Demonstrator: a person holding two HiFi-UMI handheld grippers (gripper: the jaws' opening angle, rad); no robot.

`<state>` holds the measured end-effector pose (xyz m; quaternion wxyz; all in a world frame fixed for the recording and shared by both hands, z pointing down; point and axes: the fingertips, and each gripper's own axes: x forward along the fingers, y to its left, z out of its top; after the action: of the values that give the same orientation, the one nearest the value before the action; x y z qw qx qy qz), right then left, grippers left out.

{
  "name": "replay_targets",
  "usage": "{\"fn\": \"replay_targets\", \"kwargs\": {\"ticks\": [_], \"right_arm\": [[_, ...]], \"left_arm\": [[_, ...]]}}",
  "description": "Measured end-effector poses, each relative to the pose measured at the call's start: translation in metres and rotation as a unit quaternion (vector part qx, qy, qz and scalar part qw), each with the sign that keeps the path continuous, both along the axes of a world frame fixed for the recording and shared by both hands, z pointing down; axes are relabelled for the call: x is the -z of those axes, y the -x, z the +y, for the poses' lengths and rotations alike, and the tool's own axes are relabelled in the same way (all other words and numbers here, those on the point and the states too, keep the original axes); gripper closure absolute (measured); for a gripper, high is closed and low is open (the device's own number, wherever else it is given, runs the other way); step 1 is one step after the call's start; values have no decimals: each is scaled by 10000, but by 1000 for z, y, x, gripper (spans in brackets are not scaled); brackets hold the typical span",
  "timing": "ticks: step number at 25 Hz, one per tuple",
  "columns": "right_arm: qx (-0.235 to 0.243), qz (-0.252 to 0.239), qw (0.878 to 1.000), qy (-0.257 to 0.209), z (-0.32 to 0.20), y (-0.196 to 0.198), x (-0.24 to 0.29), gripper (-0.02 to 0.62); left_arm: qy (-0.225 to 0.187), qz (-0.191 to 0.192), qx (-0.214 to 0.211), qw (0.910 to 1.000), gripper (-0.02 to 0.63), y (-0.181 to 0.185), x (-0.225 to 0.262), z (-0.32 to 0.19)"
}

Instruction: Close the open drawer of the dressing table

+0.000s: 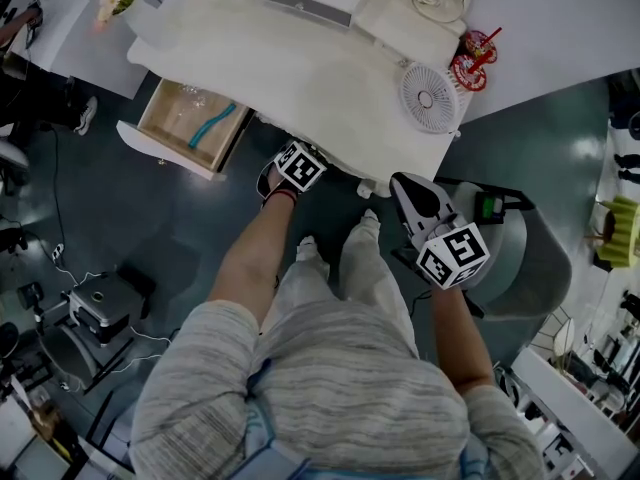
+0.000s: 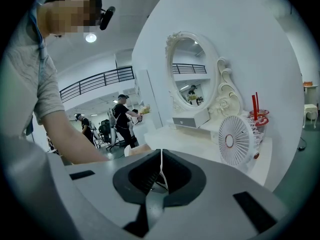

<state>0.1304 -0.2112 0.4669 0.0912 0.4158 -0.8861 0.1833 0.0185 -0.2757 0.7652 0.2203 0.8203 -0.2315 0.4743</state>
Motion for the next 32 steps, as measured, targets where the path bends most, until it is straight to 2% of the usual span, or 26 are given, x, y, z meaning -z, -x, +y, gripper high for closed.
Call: {"fn": "replay_targets", "kwargs": {"ticks": [7, 12, 16, 25, 32], "right_arm": [[-40, -31, 10000, -40, 3, 2, 3, 584], [-32, -49, 9999, -109, 6, 7, 7, 584], [1, -74, 9998, -168, 9, 15, 11, 584], [72, -131, 9994, -323, 18, 31, 21, 584], [137, -186, 9985, -488, 28, 48, 37, 584]], "left_arm": [[-213, 41, -52, 9998, 420, 1, 14, 6], [-516, 418, 219, 9976, 420, 5, 43, 7], [-753, 826, 541, 9923, 420, 12, 73, 14], [-1309, 1827, 951, 9698, 421, 17, 161, 27], [-1640, 2653, 1114, 9436, 422, 25, 227, 47]]}}
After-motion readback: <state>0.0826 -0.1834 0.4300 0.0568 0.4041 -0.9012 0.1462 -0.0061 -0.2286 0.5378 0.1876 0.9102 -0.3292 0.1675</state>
